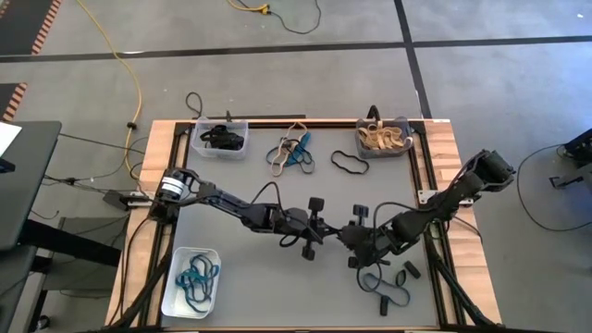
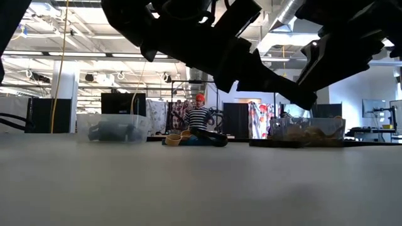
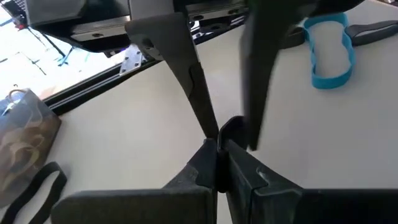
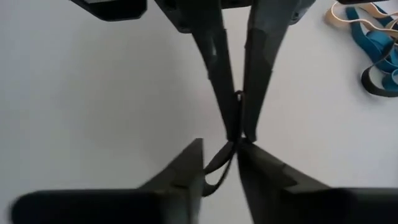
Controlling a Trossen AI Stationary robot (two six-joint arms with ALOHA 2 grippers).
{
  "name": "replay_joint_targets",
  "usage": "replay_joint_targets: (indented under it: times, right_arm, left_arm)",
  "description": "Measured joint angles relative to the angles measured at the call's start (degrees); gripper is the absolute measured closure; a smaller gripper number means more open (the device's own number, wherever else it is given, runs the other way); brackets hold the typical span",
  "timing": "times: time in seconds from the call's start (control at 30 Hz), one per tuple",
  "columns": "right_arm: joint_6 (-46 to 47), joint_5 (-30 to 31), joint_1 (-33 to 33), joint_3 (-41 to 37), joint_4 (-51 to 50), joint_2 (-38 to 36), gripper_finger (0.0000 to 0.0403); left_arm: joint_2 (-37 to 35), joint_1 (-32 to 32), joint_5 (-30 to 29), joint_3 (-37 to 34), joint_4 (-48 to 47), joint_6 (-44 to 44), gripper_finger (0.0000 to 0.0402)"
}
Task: Sort rubber bands into baskets
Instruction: Put the black rubber band into the transparent bin
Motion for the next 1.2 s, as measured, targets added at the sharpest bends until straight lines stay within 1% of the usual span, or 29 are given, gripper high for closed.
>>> replay_joint_targets:
  times: [0.13, 0.2, 0.27, 0.33, 0.43, 0.53, 0.63, 0.77, 0.87, 1.0, 1.1, 1.2]
  right_arm:
    - [0.04, 1.53, 0.02, 0.00, 0.00, 0.00, 0.0210]
    - [0.03, 3.07, -0.07, 0.00, -0.23, 0.01, 0.0172]
    - [0.33, 5.19, -0.37, 0.00, -0.87, 0.02, 0.0143]
    - [1.88, 6.26, -0.62, 0.04, -2.75, 0.02, 0.0127]
    - [5.35, 6.39, -1.12, 0.04, -6.60, 0.02, 0.0119]
    - [8.36, 6.40, -1.18, 0.04, -9.82, 0.02, 0.0118]
    - [9.06, 6.55, -0.76, -0.18, -9.99, 0.02, 0.0118]
    - [9.17, 6.49, -0.14, -0.26, -10.62, 0.04, 0.0118]
    - [9.19, 7.27, 0.53, -0.28, -10.68, 0.04, 0.0118]
    - [9.17, 7.58, 0.81, -0.31, -10.70, 0.04, 0.0117]
    - [9.15, 7.61, 0.79, -0.33, -10.54, 0.04, 0.0117]
    - [9.15, 7.61, 0.76, -0.35, -10.35, 0.04, 0.0117]
  left_arm:
    - [0.00, 0.09, -0.74, 0.00, 0.05, 0.17, 0.0401]
    - [-0.24, 0.17, -2.11, 0.02, -1.36, 1.29, 0.0401]
    - [-1.02, 0.27, -4.32, 0.02, -5.57, 2.61, 0.0401]
    - [-2.62, 0.64, -7.24, 0.00, -11.20, 3.50, 0.0401]
    - [-6.56, 1.86, -13.32, 0.02, -20.53, 4.02, 0.0401]
    - [-11.12, 4.25, -18.55, 0.02, -32.14, 3.56, 0.0401]
    - [-16.41, 8.14, -20.67, 0.02, -44.55, 1.29, 0.0401]
    - [-23.11, 16.04, -22.00, 0.02, -60.54, -2.76, 0.0401]
    - [-28.15, 22.50, -21.95, 0.00, -69.16, -5.46, 0.0401]
    - [-34.00, 31.77, -18.42, 0.02, -76.99, -7.81, 0.0401]
    - [-36.51, 39.08, -15.85, 0.02, -81.69, -8.57, 0.0401]
    - [-37.29, 45.87, -13.80, 0.02, -86.00, -8.66, 0.0401]
